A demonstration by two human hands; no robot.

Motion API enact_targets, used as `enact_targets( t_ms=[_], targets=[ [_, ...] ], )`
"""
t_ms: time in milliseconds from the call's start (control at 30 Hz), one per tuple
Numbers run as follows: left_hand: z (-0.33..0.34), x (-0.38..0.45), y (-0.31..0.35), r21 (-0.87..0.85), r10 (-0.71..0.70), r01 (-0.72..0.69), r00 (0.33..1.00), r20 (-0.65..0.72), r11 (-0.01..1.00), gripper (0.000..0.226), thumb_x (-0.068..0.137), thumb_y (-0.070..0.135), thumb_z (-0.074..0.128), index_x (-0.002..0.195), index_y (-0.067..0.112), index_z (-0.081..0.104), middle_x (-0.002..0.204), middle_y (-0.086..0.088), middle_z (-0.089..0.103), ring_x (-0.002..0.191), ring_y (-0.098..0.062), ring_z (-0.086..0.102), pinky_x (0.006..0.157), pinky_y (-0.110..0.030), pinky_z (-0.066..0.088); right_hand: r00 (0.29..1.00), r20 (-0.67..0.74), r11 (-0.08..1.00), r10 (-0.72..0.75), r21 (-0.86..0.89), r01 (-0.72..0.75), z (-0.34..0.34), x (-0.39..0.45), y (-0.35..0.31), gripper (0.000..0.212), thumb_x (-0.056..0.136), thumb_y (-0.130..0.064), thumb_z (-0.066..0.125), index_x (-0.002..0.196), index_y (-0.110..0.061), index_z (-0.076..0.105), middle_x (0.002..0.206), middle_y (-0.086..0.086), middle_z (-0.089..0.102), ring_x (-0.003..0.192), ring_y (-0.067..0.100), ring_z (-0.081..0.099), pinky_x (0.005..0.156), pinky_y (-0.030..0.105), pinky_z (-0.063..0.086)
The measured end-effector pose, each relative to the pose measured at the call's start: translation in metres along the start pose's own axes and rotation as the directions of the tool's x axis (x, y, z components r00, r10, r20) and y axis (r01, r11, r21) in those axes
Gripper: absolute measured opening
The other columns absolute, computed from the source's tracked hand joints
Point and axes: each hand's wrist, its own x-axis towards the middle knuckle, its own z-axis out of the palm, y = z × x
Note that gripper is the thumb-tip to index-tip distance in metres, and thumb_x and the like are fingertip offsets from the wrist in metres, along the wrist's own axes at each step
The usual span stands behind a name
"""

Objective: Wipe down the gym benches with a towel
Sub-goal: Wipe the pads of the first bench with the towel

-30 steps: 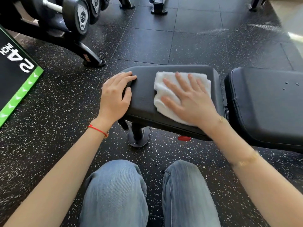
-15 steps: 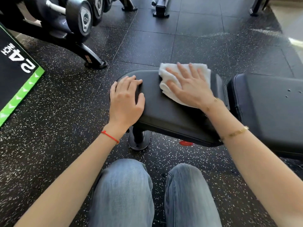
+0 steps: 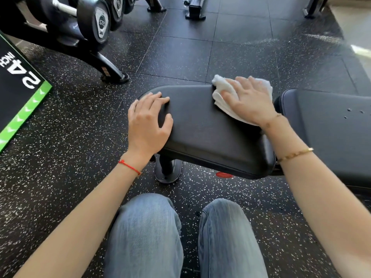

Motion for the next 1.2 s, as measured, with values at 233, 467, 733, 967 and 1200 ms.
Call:
enact_targets(
  t_ms=[233,467,733,967,1200],
  targets=[
    [0.001,-0.001,0.0,0.001,-0.002,0.002,1.0,0.004,1.0,0.045,0.089,0.034,0.049,0.131,0.021,0.059,0.145,0.002,0.052,0.14,-0.017,0.039,0.121,-0.046,0.02,0.991,-0.07,0.994,-0.111,-0.008,0.111,0.016,-0.083,0.001,0.059,0.096,-0.065,0.018,0.152,-0.052,0.012,0.166,-0.003,0.002,0.152,0.027,-0.007,0.121,0.044,-0.01],
    [0.003,-0.001,0.003,0.01,-0.016,0.016,1.0,-0.012,1.0,0.045,0.088,0.033,0.05,0.13,0.02,0.059,0.144,0.001,0.052,0.14,-0.018,0.039,0.121,-0.046,0.019,0.999,0.015,0.998,-0.045,-0.038,0.046,0.007,-0.005,-0.01,0.059,0.099,-0.061,0.022,0.155,-0.044,0.013,0.167,-0.001,0.005,0.152,0.03,-0.007,0.121,0.046,-0.009],
    [0.002,-0.002,0.001,-0.001,-0.021,0.021,1.0,-0.011,1.0,0.044,0.089,0.032,0.051,0.131,0.021,0.059,0.145,0.003,0.052,0.141,-0.015,0.039,0.122,-0.042,0.017,0.953,0.03,0.95,-0.3,-0.075,0.302,0.021,-0.032,-0.057,0.057,0.099,-0.061,0.018,0.154,-0.048,0.008,0.167,-0.005,0.002,0.152,0.031,-0.008,0.121,0.049,-0.01],
    [0.005,-0.002,-0.001,-0.011,-0.025,0.025,1.0,-0.017,1.0,0.044,0.09,0.031,0.05,0.131,0.021,0.059,0.146,0.003,0.051,0.142,-0.015,0.037,0.123,-0.042,0.015,0.987,0.009,0.986,-0.16,-0.048,0.161,0.011,-0.031,-0.021,0.057,0.1,-0.06,0.018,0.155,-0.046,0.01,0.167,-0.005,0.002,0.153,0.028,-0.007,0.122,0.044,-0.009],
    [0.004,-0.001,-0.002,-0.034,-0.029,0.028,0.999,-0.035,0.999,0.043,0.088,0.03,0.049,0.129,0.022,0.062,0.144,0.004,0.054,0.14,-0.014,0.041,0.121,-0.043,0.02,0.974,0.059,0.973,-0.221,-0.057,0.224,0.016,-0.007,-0.07,0.056,0.102,-0.057,0.019,0.155,-0.044,0.008,0.167,-0.005,0.002,0.152,0.034,-0.008,0.121,0.051,-0.01]
  ],
)
